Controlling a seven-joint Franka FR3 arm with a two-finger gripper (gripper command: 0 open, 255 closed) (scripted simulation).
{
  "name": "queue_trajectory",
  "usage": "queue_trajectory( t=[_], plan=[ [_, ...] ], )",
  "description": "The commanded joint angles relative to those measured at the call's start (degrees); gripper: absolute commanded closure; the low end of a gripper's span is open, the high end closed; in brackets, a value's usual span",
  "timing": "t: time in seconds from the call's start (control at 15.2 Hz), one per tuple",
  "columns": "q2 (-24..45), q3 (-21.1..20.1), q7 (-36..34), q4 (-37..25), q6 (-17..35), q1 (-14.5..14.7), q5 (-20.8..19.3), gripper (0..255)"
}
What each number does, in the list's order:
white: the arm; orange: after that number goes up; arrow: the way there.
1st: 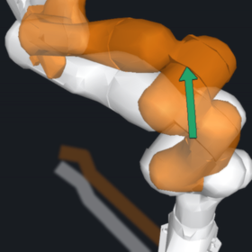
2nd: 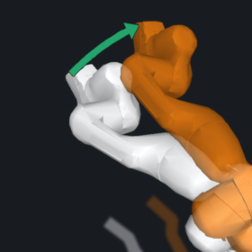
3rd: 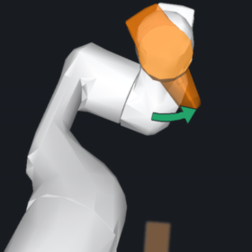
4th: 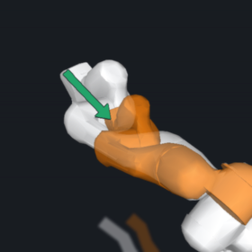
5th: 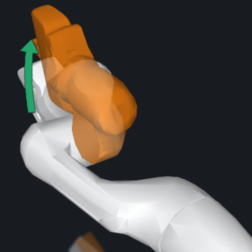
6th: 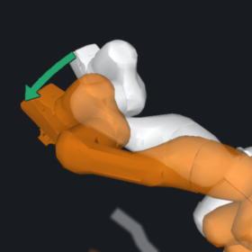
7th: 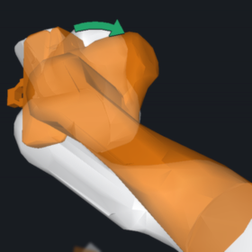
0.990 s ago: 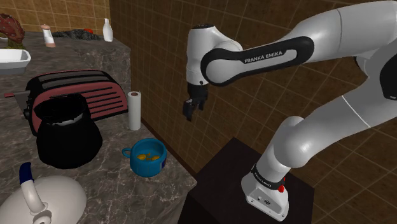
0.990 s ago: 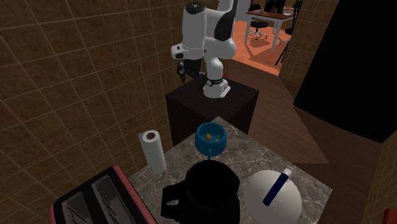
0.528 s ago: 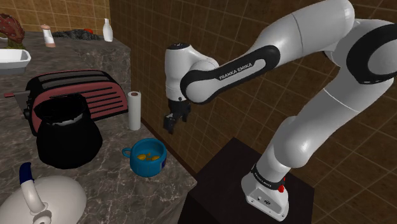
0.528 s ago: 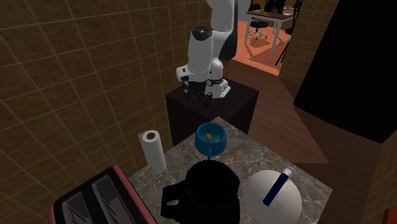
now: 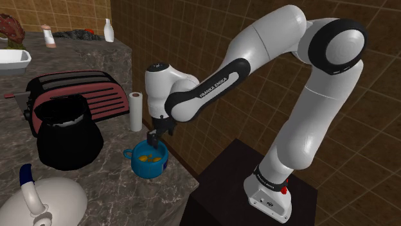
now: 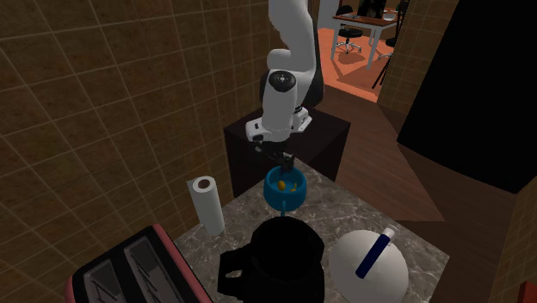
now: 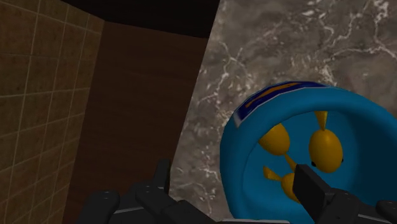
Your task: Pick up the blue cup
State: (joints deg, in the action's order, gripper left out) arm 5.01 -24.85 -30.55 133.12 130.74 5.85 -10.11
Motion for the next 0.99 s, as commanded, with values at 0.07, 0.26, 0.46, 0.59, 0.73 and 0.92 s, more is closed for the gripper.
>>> queue_trajectory(
  t=[0.07,0.26,0.46,0.59,0.73,0.92],
  plan=[
    [2.2,0.2,-1.3,0.2,2.2,0.2,-1.6,0],
    [4.2,0.6,-2.6,0.6,4.2,0.4,-3.2,0],
    [5.3,0.9,-3.2,0.7,5.2,0.5,-4.0,0],
    [5.2,0.9,-3.1,0.7,5.2,0.5,-4.0,255],
    [5.2,0.9,-3.1,0.7,5.2,0.4,-3.9,255],
    [5.2,0.9,-3.1,0.7,5.2,0.4,-3.9,255]
  ],
)
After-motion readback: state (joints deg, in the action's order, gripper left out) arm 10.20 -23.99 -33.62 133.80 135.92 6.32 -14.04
